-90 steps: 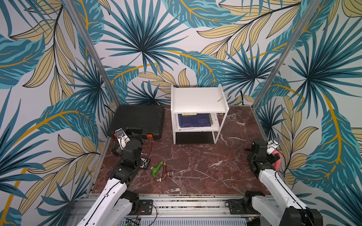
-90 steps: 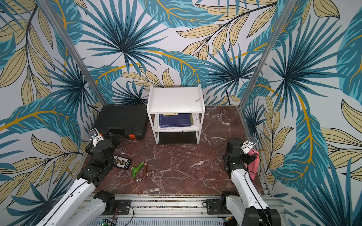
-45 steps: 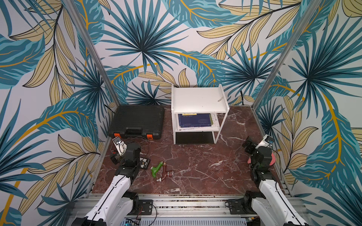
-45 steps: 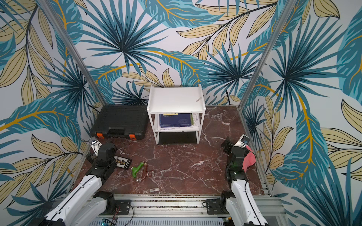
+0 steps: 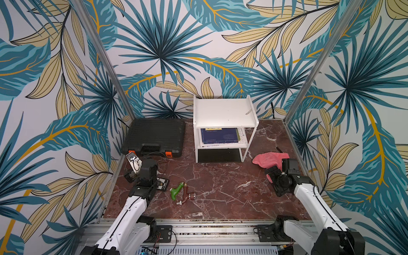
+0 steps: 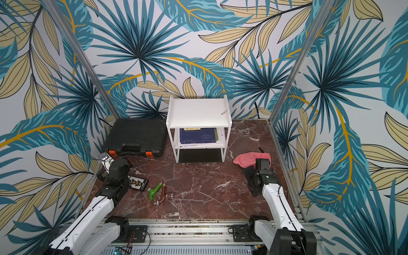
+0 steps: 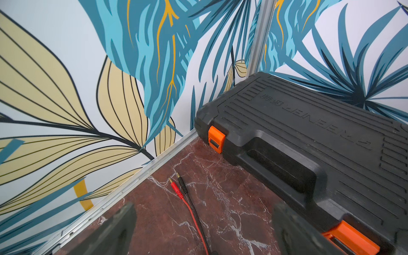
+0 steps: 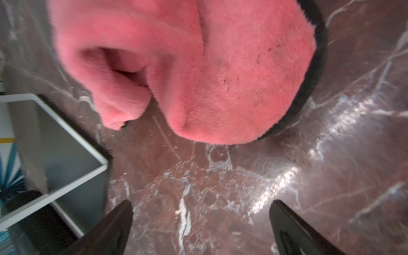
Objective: Wipe the bookshelf clean with a cloth
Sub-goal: Place the cleaning item at the center of the board, then reset both arms
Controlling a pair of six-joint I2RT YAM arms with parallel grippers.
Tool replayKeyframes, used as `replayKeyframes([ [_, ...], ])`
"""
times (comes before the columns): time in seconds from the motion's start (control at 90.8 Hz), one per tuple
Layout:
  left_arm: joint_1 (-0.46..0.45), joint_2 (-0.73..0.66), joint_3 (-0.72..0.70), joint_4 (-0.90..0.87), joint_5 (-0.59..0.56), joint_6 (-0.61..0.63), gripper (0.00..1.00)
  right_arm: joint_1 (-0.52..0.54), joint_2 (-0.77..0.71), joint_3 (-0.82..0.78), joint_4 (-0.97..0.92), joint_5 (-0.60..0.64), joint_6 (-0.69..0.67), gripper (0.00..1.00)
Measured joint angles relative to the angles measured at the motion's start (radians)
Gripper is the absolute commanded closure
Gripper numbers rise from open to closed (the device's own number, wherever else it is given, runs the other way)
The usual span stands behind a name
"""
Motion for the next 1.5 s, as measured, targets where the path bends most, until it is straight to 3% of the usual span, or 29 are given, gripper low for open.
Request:
replayKeyframes([
  [0.132, 0.0, 0.0, 0.0, -0.002, 0.008, 0.007, 0.0, 0.0, -0.089, 0.104, -0.045, 0.041, -0.019, 0.0],
  [0.22, 0.003, 0.002, -0.011, 0.028, 0.023, 0.028, 0.0, -0.002, -0.095, 0.092, 0.013, 0.129, -0.131, 0.01],
  [0.375, 0.026, 0.061, -0.071, 0.154, 0.118, 0.105, 0.0, -0.002, -0.108, -0.185, 0.458, 0.193, -0.406, 0.01],
  [0.408, 0.03, 0.109, -0.073, 0.189, 0.164, 0.132, 0.0, -0.003, -0.082, -0.278, 0.622, 0.203, -0.473, 0.01],
  [0.463, 0.032, 0.154, -0.073, 0.226, 0.207, 0.153, 0.0, -0.003, -0.042, -0.32, 0.721, 0.209, -0.524, 0.01],
  [0.628, 0.033, 0.367, -0.051, 0.37, 0.367, 0.235, 0.0, -0.002, 0.161, -0.322, 1.045, 0.217, -0.692, 0.0],
  [0.804, 0.033, 0.516, 0.012, 0.497, 0.503, 0.332, 0.0, 0.001, 0.308, -0.314, 1.267, 0.198, -0.803, 0.01],
  [1.013, 0.039, 0.634, -0.027, 0.794, 0.639, 0.434, 0.0, 0.047, 0.332, -0.371, 1.512, 0.226, -0.898, 0.01],
  [1.135, 0.038, 0.679, -0.041, 0.824, 0.653, 0.452, 0.0, 0.09, 0.457, -0.415, 1.695, 0.263, -0.948, 0.0],
  [1.223, 0.038, 0.679, -0.041, 0.85, 0.64, 0.453, 0.0, 0.125, 0.541, -0.372, 1.648, 0.292, -0.978, 0.0],
  [1.498, 0.038, 0.673, -0.039, 0.854, 0.63, 0.454, 0.0, 0.168, 0.54, -0.27, 1.602, 0.372, -1.019, 0.01],
])
